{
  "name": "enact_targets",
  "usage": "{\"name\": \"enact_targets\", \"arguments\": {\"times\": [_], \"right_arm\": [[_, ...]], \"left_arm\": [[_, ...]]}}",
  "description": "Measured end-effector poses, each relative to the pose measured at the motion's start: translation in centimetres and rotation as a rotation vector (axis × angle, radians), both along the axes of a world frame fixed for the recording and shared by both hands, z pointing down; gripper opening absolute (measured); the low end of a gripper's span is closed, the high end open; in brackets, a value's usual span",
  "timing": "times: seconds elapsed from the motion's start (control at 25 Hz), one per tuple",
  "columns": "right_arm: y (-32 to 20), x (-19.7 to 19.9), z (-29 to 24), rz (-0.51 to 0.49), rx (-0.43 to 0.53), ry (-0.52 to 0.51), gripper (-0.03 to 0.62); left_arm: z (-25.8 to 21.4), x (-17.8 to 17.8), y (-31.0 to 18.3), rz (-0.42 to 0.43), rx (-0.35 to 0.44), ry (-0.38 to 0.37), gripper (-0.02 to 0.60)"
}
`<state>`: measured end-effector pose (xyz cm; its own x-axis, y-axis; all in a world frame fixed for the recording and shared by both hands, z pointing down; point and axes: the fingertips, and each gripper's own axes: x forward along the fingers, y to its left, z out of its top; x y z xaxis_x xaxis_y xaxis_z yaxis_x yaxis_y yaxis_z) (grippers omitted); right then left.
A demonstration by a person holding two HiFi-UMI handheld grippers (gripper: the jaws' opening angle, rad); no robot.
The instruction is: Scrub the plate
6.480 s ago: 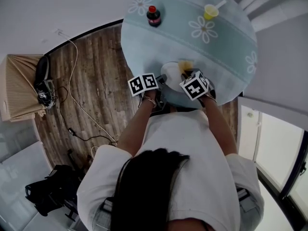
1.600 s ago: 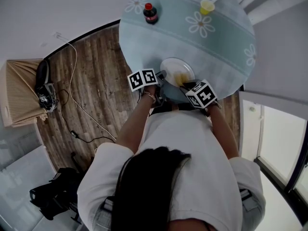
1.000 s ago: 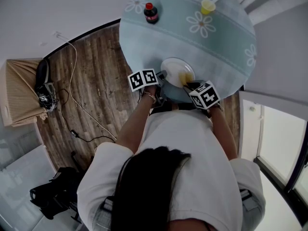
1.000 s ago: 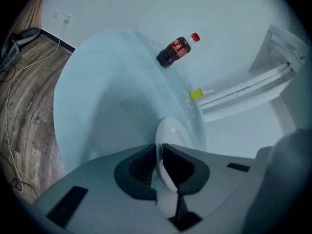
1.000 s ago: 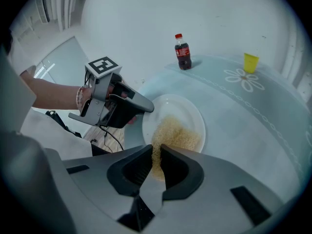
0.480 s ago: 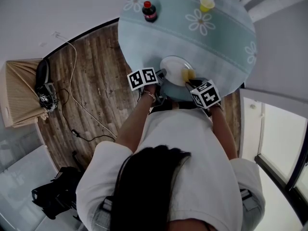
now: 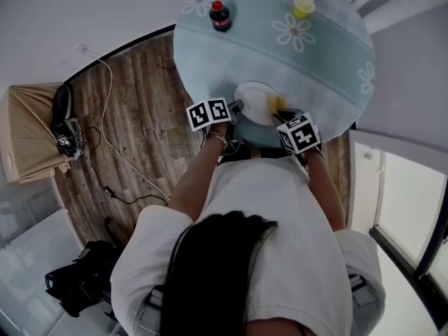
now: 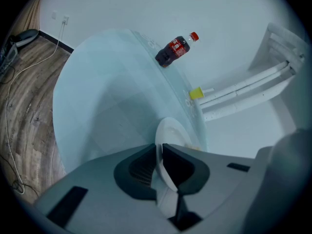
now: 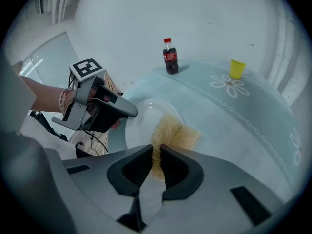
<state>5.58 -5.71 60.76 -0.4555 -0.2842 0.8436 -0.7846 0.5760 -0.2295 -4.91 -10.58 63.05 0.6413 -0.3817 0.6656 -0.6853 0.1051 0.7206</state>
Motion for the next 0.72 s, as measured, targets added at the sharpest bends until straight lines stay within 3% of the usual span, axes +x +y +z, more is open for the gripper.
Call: {"name": "enact_targets", "arguments": {"times": [0.72], "right_arm": [[-2.3,-0.8,0.8,0.01,0.008,0.023,0.061]], "left_arm": [[0.1,0.0,0.0,-0.006,-0.004,0.011,0.044]]}}
